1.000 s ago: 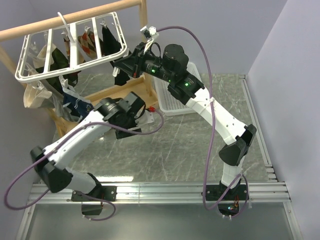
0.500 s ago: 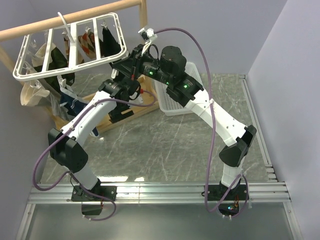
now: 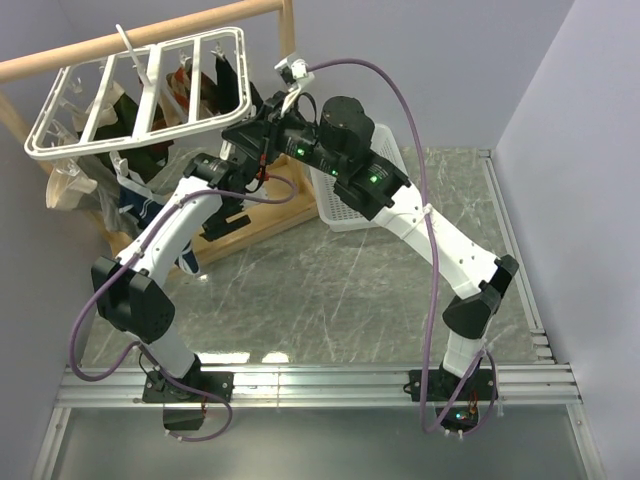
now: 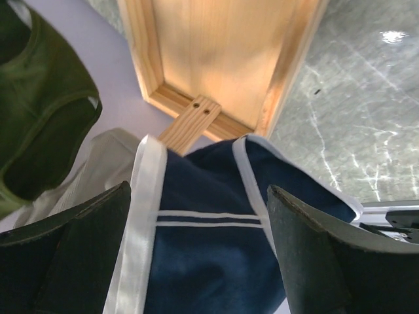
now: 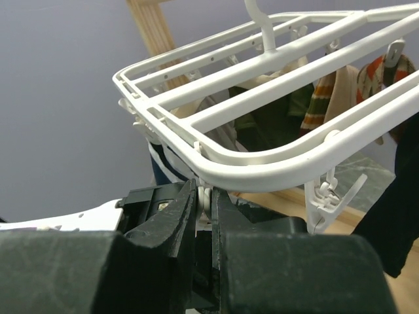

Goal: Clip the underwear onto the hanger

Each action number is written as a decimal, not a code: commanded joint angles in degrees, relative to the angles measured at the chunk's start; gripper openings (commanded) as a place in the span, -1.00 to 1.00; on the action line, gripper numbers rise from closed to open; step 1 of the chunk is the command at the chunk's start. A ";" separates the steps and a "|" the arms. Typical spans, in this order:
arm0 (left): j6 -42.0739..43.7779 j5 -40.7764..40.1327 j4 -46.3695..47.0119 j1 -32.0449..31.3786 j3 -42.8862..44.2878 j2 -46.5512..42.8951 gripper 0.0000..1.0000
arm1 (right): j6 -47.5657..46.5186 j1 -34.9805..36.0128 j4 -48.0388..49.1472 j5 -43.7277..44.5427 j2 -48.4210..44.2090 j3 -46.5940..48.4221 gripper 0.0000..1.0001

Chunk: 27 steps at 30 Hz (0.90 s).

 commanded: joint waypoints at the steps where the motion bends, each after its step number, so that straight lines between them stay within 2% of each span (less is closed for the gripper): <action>1: 0.39 -3.23 -2.15 0.47 3.15 0.16 0.81 | -1.39 1.26 -1.71 1.70 -3.97 -0.50 -1.00; 10: 2.58 -7.10 -2.24 1.79 6.84 0.69 0.83 | -2.62 2.67 -3.20 3.64 -5.20 -1.81 -1.00; 22: 3.81 -7.63 -2.24 5.48 4.21 -0.02 0.83 | -3.06 3.02 -3.21 3.46 -5.38 -1.55 -1.00; 27: 3.64 -7.28 -2.33 5.66 3.07 -1.16 0.68 | -3.50 3.02 -3.03 3.99 -5.11 -1.29 -1.00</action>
